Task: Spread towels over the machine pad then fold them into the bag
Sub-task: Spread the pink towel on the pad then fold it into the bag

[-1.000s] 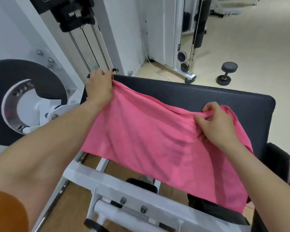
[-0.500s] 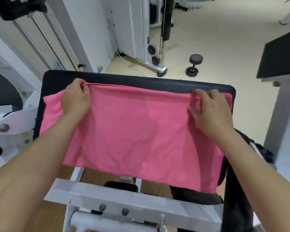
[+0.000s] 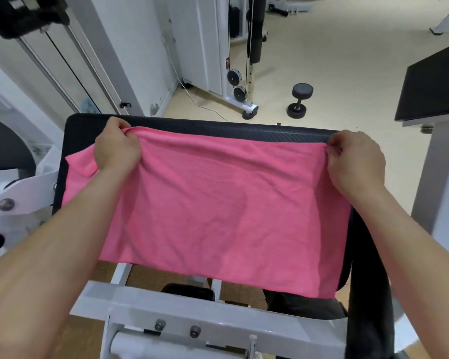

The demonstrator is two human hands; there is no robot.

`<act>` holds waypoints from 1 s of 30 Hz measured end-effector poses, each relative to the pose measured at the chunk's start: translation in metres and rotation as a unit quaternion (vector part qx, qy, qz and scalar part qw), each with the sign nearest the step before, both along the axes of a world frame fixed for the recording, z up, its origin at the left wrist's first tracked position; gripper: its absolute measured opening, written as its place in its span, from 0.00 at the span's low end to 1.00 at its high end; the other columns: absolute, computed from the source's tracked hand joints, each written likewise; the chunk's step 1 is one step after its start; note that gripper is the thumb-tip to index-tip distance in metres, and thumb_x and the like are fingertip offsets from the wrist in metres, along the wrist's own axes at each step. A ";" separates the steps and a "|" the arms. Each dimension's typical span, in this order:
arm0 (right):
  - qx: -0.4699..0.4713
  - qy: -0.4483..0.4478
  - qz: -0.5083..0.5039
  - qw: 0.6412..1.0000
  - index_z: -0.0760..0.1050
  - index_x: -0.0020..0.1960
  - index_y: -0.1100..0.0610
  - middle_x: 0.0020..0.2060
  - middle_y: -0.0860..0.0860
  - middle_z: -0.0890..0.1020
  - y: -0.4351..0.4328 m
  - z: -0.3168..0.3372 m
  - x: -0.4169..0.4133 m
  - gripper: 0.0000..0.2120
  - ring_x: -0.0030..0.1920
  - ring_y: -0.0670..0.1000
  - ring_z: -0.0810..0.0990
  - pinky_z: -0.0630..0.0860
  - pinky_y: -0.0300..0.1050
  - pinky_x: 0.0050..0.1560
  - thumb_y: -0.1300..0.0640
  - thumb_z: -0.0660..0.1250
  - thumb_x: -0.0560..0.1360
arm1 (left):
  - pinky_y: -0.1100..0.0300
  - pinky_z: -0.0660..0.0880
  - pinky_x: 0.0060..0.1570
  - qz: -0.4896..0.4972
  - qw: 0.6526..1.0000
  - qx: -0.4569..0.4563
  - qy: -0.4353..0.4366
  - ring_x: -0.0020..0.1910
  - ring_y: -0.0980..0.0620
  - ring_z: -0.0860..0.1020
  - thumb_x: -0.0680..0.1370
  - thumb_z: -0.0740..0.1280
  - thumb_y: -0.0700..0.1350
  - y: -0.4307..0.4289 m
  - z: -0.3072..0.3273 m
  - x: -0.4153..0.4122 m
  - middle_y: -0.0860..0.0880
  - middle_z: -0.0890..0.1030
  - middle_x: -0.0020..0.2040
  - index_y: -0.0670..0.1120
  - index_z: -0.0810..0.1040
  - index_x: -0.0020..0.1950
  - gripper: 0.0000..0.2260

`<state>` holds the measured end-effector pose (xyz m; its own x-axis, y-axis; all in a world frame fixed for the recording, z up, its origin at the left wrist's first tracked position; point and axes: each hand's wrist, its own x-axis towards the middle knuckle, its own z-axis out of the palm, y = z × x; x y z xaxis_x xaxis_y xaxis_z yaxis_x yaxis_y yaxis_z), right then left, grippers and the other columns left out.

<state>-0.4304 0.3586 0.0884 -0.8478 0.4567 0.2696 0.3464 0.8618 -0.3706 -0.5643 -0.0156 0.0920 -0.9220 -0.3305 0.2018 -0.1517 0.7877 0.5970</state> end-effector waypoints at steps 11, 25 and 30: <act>-0.074 0.072 0.013 0.995 0.77 0.56 0.59 0.52 0.60 0.76 -0.006 -0.008 0.000 0.09 0.51 0.60 0.75 0.61 0.42 0.45 0.61 0.60 0.79 | 0.60 0.69 0.45 -0.249 0.965 -0.047 0.061 0.45 0.56 0.74 0.79 0.66 0.50 0.082 -0.011 0.048 0.56 0.79 0.46 0.52 0.78 0.63 0.13; 0.000 0.150 0.004 0.989 0.76 0.63 0.56 0.60 0.59 0.74 -0.014 -0.004 0.012 0.18 0.62 0.63 0.69 0.68 0.59 0.55 0.62 0.65 0.73 | 0.59 0.71 0.43 -0.203 0.976 -0.013 0.077 0.43 0.53 0.76 0.77 0.63 0.39 0.083 -0.007 0.061 0.52 0.78 0.50 0.50 0.72 0.66 0.18; -0.027 0.072 0.174 0.982 0.76 0.65 0.59 0.59 0.62 0.76 -0.066 -0.003 0.036 0.22 0.59 0.65 0.73 0.74 0.59 0.55 0.63 0.67 0.71 | 0.55 0.74 0.53 -0.191 0.980 -0.045 0.036 0.51 0.48 0.77 0.76 0.64 0.38 0.024 -0.028 0.100 0.46 0.79 0.56 0.47 0.79 0.61 0.15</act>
<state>-0.3946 0.2923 0.0859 -0.9100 0.1636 0.3810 -0.0241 0.8964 -0.4426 -0.4639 0.0088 0.0638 -0.9570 0.0585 0.2843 0.2052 0.8292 0.5200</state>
